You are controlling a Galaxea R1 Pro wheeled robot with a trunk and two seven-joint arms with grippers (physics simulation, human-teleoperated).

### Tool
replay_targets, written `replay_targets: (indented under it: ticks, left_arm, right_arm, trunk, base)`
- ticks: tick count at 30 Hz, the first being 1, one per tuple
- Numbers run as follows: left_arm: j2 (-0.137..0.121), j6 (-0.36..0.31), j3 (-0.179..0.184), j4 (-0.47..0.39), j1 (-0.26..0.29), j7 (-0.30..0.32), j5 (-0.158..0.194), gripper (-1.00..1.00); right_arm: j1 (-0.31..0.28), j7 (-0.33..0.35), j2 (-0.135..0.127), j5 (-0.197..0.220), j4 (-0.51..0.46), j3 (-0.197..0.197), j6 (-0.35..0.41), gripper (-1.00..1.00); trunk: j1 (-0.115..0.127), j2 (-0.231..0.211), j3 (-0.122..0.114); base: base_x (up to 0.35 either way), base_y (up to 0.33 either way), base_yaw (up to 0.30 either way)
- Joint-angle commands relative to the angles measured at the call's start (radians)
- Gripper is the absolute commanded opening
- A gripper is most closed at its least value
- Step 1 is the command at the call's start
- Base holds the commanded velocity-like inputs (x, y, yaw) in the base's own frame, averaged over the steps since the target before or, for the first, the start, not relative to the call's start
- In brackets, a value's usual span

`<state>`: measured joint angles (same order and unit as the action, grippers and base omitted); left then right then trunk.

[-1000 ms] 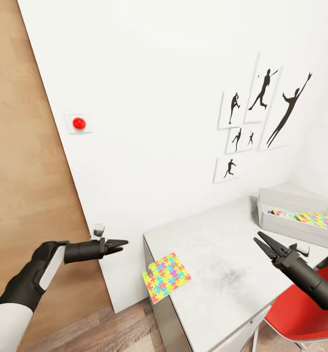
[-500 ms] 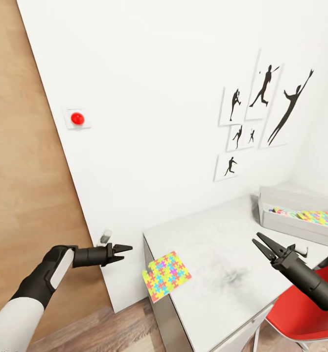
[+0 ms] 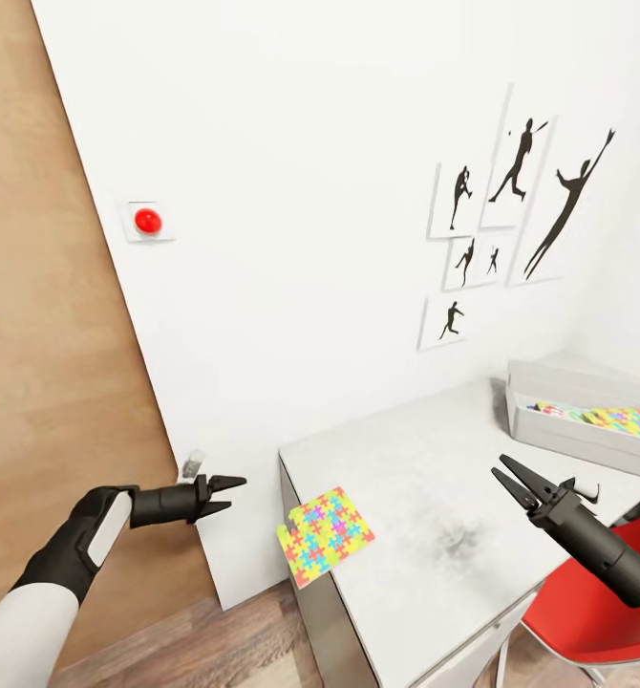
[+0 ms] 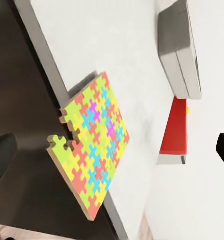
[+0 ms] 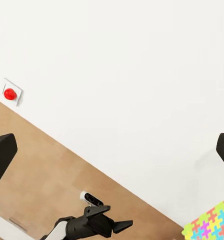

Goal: Put all the toys in the child's room - the three board games (two on the bed and one on the table), the two jigsaw puzzles on the table, and the tennis ball on the table - inside the toy box on the table in the child's room.

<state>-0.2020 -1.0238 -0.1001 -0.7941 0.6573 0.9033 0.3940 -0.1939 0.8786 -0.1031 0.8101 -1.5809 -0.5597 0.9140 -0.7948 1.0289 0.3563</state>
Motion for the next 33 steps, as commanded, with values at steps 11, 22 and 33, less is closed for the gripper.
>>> replay_targets:
  ticks: [11,22,33]
  left_arm:
    - [-0.005,0.0,-0.004,0.028,0.001,0.007,-0.005,1.0]
    - [-0.004,0.0,-0.004,0.029,0.001,0.009,-0.004,1.0]
    - [0.015,0.013,0.002,0.032,0.0,0.006,-0.008,1.0]
  right_arm:
    - [-0.001,0.003,-0.002,0.001,0.002,-0.008,0.003,1.0]
    - [-0.001,0.002,-0.002,0.001,0.003,-0.009,0.002,1.0]
    - [-0.001,0.002,-0.003,0.0,0.004,-0.01,0.002,1.0]
  trunk:
    - [-0.042,0.078,0.036]
    - [-0.085,0.155,0.07]
    - [-0.127,0.232,0.105]
  base:
    - [0.0,0.0,0.0]
    - [0.0,0.0,0.0]
    - [0.0,0.0,0.0]
